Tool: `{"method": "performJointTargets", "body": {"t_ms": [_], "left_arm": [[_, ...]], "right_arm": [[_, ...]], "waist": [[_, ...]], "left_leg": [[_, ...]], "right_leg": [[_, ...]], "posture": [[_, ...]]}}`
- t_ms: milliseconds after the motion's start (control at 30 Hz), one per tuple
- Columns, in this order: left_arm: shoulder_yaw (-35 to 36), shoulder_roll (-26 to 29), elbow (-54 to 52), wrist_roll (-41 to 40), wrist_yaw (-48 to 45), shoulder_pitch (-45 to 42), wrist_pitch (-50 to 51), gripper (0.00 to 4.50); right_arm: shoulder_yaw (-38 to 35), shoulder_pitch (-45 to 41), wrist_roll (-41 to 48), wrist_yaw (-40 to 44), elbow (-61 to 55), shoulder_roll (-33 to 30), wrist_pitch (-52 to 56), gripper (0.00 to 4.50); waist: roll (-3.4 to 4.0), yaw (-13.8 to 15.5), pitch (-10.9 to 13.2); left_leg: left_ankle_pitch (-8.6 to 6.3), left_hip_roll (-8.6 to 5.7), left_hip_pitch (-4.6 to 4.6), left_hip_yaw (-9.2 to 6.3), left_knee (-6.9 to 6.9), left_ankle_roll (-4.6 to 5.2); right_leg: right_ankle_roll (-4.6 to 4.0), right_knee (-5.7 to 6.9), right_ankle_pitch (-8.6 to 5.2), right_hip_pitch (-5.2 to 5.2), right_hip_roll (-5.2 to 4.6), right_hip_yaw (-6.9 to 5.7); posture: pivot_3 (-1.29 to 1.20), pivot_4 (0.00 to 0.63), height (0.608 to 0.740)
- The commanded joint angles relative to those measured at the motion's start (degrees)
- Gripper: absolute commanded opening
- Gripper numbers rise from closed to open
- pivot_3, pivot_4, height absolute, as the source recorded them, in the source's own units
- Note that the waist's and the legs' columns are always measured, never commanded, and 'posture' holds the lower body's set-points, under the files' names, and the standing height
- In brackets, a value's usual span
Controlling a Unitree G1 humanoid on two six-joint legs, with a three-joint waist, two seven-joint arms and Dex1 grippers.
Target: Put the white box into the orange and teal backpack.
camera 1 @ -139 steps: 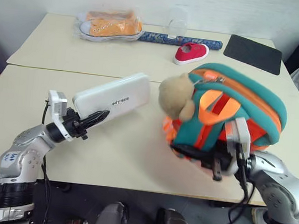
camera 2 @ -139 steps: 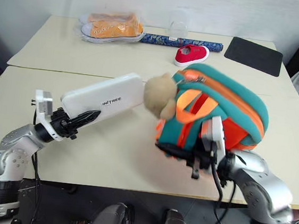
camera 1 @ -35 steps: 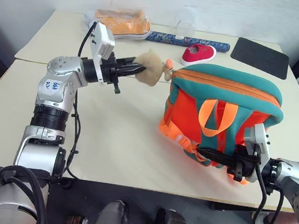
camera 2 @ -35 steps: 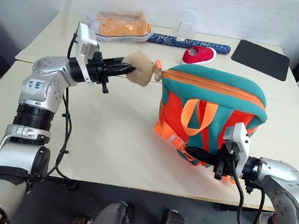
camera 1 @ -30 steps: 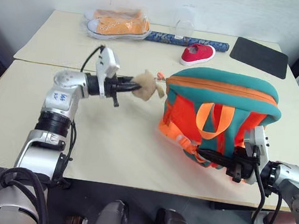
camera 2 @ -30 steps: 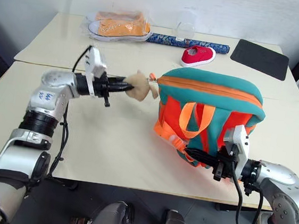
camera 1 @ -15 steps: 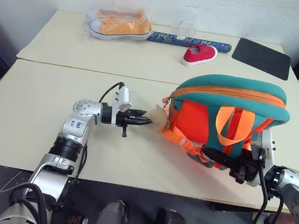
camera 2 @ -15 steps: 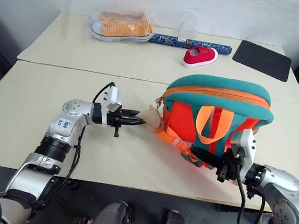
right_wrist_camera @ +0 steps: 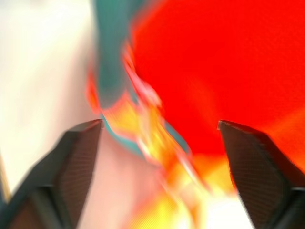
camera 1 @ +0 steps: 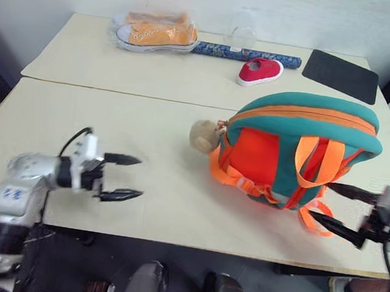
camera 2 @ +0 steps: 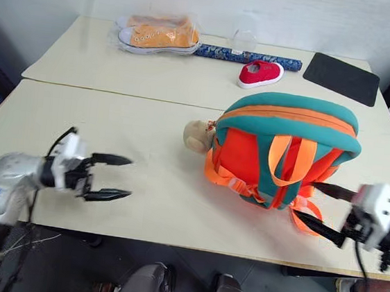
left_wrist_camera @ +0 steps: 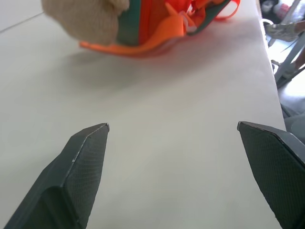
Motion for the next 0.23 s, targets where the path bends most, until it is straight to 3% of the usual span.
{"method": "performJointTargets", "body": {"t_ms": [33,233], "left_arm": [[4.18,-0.09,-5.82,-1.43,2.78,3.56,-2.76,4.5],[5.05,0.62,-8.2,3.11,6.8,7.75,-8.84,4.5]], "right_arm": [[-0.52,-2.07,-3.69,1.84,6.34,-1.17,-9.28,4.43],[3.1,-5.97,-4.83,2.95,9.22,-1.12,-12.11,4.43]], "waist": [[0.01,-0.07,0.0],[0.11,-0.22,-0.04]], "left_leg": [[-0.07,0.0,0.01,0.01,0.0,-0.15],[-0.02,0.01,0.04,0.03,-0.09,-0.28]], "right_leg": [[0.0,0.04,0.0,-0.03,-0.04,0.05],[-0.08,0.18,-0.04,-0.17,-0.02,0.08]], "posture": [[0.0,0.15,0.74],[0.0,0.15,0.74]]}}
